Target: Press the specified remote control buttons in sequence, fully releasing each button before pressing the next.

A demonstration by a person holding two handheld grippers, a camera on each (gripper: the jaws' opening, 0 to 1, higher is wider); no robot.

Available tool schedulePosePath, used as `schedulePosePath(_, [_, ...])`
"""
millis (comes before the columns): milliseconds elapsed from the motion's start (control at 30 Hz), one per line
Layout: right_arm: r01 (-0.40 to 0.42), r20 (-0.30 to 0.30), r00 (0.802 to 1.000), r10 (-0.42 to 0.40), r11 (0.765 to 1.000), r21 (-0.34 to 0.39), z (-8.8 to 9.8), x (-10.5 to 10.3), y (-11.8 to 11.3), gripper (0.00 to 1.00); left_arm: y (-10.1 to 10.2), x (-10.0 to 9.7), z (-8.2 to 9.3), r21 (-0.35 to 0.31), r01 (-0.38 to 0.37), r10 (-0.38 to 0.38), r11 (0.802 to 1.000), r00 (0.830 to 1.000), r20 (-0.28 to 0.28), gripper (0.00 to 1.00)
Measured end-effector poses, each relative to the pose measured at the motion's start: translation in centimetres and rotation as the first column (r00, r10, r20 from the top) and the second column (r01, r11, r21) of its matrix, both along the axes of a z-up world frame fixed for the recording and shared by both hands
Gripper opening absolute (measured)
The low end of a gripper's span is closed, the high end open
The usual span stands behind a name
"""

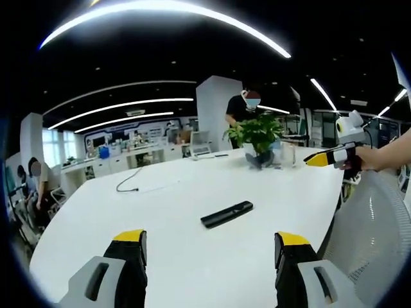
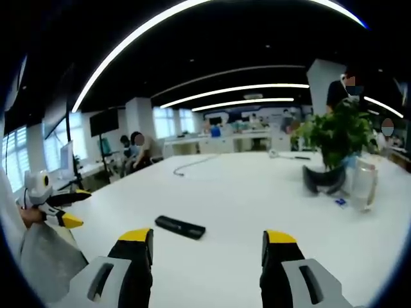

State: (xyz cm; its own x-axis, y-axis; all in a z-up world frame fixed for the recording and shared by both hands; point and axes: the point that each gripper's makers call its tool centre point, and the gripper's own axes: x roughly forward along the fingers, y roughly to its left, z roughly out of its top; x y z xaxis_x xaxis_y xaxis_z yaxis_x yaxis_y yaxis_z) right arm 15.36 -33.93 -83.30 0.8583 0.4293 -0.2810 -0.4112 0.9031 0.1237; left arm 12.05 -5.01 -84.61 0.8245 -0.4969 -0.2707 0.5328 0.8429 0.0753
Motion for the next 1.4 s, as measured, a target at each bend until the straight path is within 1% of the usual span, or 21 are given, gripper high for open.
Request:
schedulePosePath(167, [0.005, -0.006, 1.0, -0.005, 1.0, -0.009, -0.2, 0.1, -0.1, 0.67, -0.2, -0.1, -0.3, 0.0, 0.011, -0.011, 1.0, 1.0, -0.014, 0.84])
schedulePosePath(300, [0.014, -0.018, 1.0, -0.015, 1.0, -0.019, -0.5, 0.1, -0.3, 0.67, -0.5, -0.2, -1.2, 0.003, 0.03, -0.03, 1.0, 0.998, -0.06, 0.84])
schedulePosePath(367, [0.022, -0.004, 1.0, -0.023, 0.999, -0.036, -0.3, 0.0, -0.5, 0.67, -0.9, -0.4, -1.2, 0.002, 0.055, -0.054, 0.999, 0.997, -0.06, 0.84])
schedulePosePath(433, [0.042, 0.021, 0.999, -0.041, 0.998, -0.048, 0.0, 0.0, -1.0, 0.67, -1.3, -0.6, -0.9, -0.005, 0.075, -0.075, 0.997, 0.996, -0.047, 0.84])
schedulePosePath(467, [0.047, 0.023, 0.999, -0.046, 0.998, -0.047, 0.1, 0.1, -1.0, 0.67, -1.4, -0.6, -0.9, -0.007, 0.079, -0.08, 0.997, 0.996, -0.044, 0.84])
schedulePosePath(533, [0.053, 0.01, 0.999, -0.052, 0.998, -0.042, -0.2, 0.2, -1.2, 0.67, -1.3, -0.6, -1.1, 0.002, 0.078, -0.078, 0.997, 0.996, -0.051, 0.84])
schedulePosePath(600, [0.041, -0.014, 0.999, -0.042, 0.998, -0.045, -0.7, 0.2, -0.9, 0.67, -1.1, -0.5, -1.3, 0.003, 0.063, -0.062, 0.998, 0.996, -0.062, 0.84])
schedulePosePath(667, [0.029, -0.028, 0.999, -0.031, 0.997, -0.072, -1.2, 0.0, -0.9, 0.66, -0.9, -0.4, -1.2, -0.016, 0.052, -0.053, 0.999, 0.996, -0.065, 0.84])
schedulePosePath(733, [0.018, -0.045, 0.999, -0.022, 0.996, -0.091, -1.6, -0.1, -0.8, 0.65, -0.9, -0.5, -1.5, -0.018, 0.052, -0.054, 0.998, 0.996, -0.078, 0.84])
schedulePosePath(833, [0.012, -0.049, 0.999, -0.017, 0.995, -0.095, -1.7, -0.1, -0.7, 0.64, -1.2, -0.7, -1.8, -0.01, 0.071, -0.072, 0.997, 0.993, -0.093, 0.84])
schedulePosePath(867, [0.011, -0.06, 0.998, -0.017, 0.995, -0.1, -1.8, -0.1, -0.7, 0.64, -1.5, -0.9, -1.8, -0.011, 0.086, -0.087, 0.996, 0.992, -0.094, 0.84])
schedulePosePath(933, [0.012, -0.051, 0.999, -0.017, 0.996, -0.091, -1.7, 0.1, -0.9, 0.65, -1.6, -0.9, -1.8, -0.004, 0.095, -0.095, 0.995, 0.991, -0.09, 0.84])
schedulePosePath(1000, [0.016, -0.052, 0.998, -0.02, 0.996, -0.091, -1.8, 0.1, -1.0, 0.67, -1.4, -0.9, -1.9, 0.01, 0.086, -0.084, 0.996, 0.992, -0.091, 0.85])
schedulePosePath(1100, [0.014, -0.053, 0.998, -0.019, 0.994, -0.104, -1.8, 0.0, -0.8, 0.68, -1.1, -0.7, -1.9, 0.003, 0.067, -0.067, 0.998, 0.993, -0.098, 0.86])
schedulePosePath(1133, [0.01, -0.058, 0.998, -0.017, 0.994, -0.11, -1.8, -0.1, -0.7, 0.69, -1.1, -0.7, -2.0, -0.004, 0.068, -0.068, 0.998, 0.991, -0.111, 0.88])
schedulePosePath(1167, [0.008, -0.064, 0.998, -0.015, 0.993, -0.117, -2.0, -0.2, -0.7, 0.69, -1.4, -0.8, -2.3, -0.012, 0.082, -0.083, 0.997, 0.988, -0.134, 0.9])
schedulePosePath(1233, [0.005, -0.071, 0.997, -0.014, 0.993, -0.122, -2.1, -0.3, -0.8, 0.68, -2.8, -1.7, -2.7, -0.099, 0.112, -0.132, 0.989, 0.966, -0.224, 0.97])
schedulePosePath(1267, [0.005, -0.071, 0.997, -0.014, 0.993, -0.122, -2.1, -0.3, -0.8, 0.68, -3.1, -1.9, -2.8, -0.131, 0.112, -0.143, 0.985, 0.955, -0.259, 0.97])
schedulePosePath(1300, [0.005, -0.071, 0.997, -0.014, 0.992, -0.123, -2.1, -0.3, -0.9, 0.68, -3.4, -2.0, -2.7, -0.152, 0.124, -0.163, 0.981, 0.946, -0.28, 0.97])
schedulePosePath(1367, [0.008, -0.072, 0.997, -0.017, 0.992, -0.122, -2.1, -0.3, -0.9, 0.68, -3.6, -2.3, -2.8, -0.145, 0.158, -0.197, 0.977, 0.929, -0.314, 0.97])
schedulePosePath(1400, [0.01, -0.074, 0.997, -0.019, 0.993, -0.12, -2.1, -0.3, -1.1, 0.67, -3.6, -2.4, -2.9, -0.117, 0.179, -0.208, 0.977, 0.921, -0.328, 0.97])
